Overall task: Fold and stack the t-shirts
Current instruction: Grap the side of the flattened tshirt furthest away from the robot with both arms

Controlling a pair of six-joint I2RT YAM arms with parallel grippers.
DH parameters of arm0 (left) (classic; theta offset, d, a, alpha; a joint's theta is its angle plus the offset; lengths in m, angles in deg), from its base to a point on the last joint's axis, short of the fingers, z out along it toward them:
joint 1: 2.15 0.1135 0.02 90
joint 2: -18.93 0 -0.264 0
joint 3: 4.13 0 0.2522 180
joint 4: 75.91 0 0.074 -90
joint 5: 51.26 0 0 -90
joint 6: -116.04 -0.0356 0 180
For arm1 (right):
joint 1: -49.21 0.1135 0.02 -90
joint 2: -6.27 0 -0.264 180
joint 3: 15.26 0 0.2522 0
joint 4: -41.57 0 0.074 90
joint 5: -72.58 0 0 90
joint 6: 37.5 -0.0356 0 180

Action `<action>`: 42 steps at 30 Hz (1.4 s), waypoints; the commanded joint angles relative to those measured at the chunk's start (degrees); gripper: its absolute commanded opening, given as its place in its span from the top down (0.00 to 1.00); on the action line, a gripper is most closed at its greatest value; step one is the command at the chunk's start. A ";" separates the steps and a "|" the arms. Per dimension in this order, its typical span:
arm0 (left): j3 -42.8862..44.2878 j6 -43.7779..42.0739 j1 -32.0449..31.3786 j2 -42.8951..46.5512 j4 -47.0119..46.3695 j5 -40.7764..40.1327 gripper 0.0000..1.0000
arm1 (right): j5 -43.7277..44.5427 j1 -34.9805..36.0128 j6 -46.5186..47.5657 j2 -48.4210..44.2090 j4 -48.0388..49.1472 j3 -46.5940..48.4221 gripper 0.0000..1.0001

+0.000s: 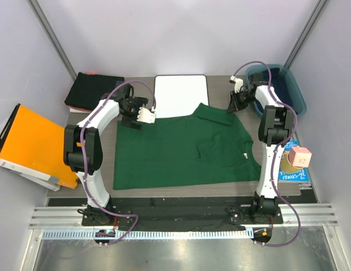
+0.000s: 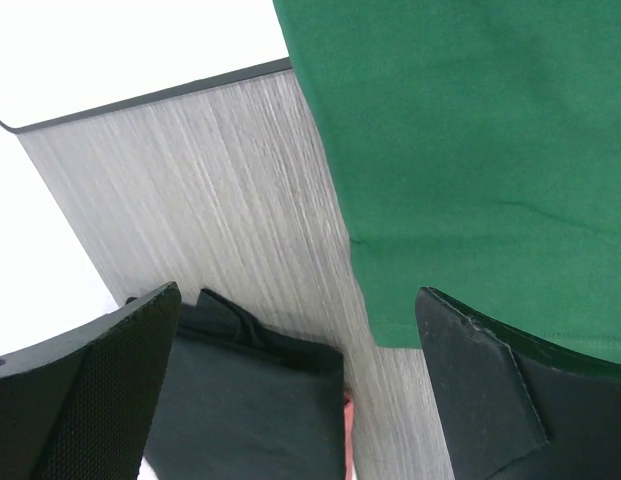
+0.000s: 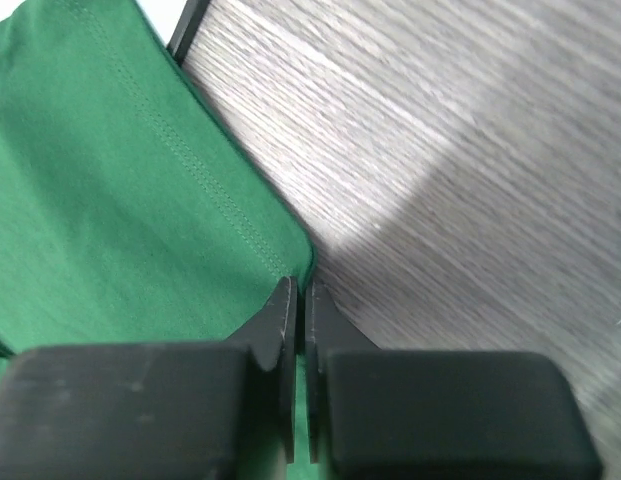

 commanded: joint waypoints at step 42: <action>37.66 -5.07 13.62 -31.21 38.41 7.57 0.15 | 13.73 6.49 10.62 -5.87 -12.10 10.23 0.99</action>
